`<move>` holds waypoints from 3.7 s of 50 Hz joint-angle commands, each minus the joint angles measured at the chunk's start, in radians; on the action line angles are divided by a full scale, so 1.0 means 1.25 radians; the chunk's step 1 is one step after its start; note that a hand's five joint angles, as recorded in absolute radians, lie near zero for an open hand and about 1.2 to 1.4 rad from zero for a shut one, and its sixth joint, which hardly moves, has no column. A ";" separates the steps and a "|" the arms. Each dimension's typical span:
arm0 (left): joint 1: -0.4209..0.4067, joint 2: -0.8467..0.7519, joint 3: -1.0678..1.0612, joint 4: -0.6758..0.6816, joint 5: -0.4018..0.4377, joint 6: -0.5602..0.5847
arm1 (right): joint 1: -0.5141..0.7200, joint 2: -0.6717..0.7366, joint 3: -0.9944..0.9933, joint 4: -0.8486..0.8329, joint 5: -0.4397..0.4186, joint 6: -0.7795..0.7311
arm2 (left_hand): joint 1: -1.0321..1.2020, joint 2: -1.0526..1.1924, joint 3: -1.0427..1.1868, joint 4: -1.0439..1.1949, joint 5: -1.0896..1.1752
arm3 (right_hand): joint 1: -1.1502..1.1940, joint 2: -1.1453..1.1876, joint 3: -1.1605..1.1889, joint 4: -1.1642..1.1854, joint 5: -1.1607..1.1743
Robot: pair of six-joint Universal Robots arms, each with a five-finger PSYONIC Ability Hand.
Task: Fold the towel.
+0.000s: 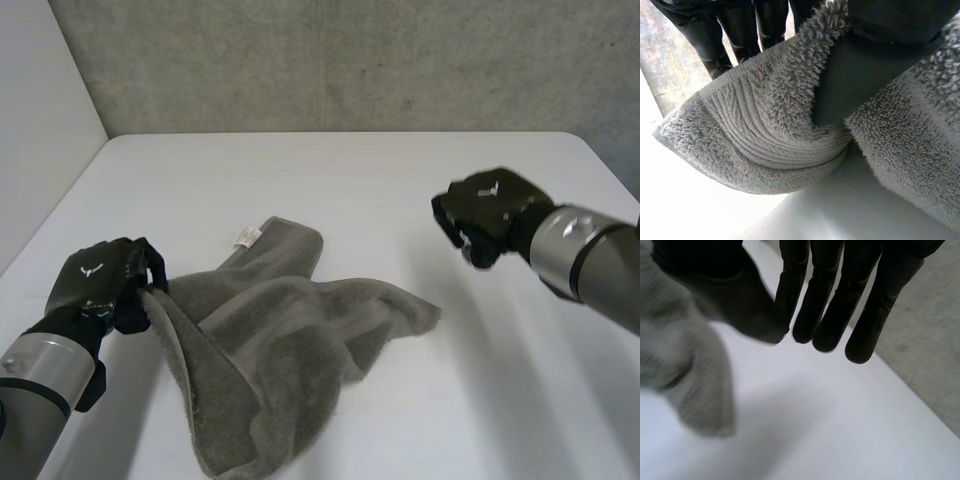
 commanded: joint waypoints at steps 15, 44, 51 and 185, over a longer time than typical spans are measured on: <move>-0.003 -0.007 -0.003 0.001 -0.001 0.000 | 0.376 0.270 -0.235 -0.180 0.012 0.233 | 0.155 0.143 0.144 0.143 0.154 | -0.552 -0.550 -0.569 -0.568 -0.566; -0.002 -0.008 -0.003 0.001 -0.001 0.000 | 0.430 0.465 -0.402 -0.150 0.127 0.216 | 0.155 0.143 0.144 0.143 0.154 | 0.211 0.213 0.194 0.194 0.197; 0.003 -0.010 -0.003 0.000 -0.001 0.000 | 0.319 0.220 -0.308 -0.125 0.160 0.205 | 0.155 0.143 0.144 0.143 0.154 | 0.211 0.213 0.194 0.194 0.197; -0.037 -0.298 0.185 0.053 -0.042 0.147 | 0.080 0.146 0.414 -0.678 0.136 -0.069 | 0.155 0.143 0.144 0.143 0.154 | -0.319 -0.317 -0.336 -0.336 -0.333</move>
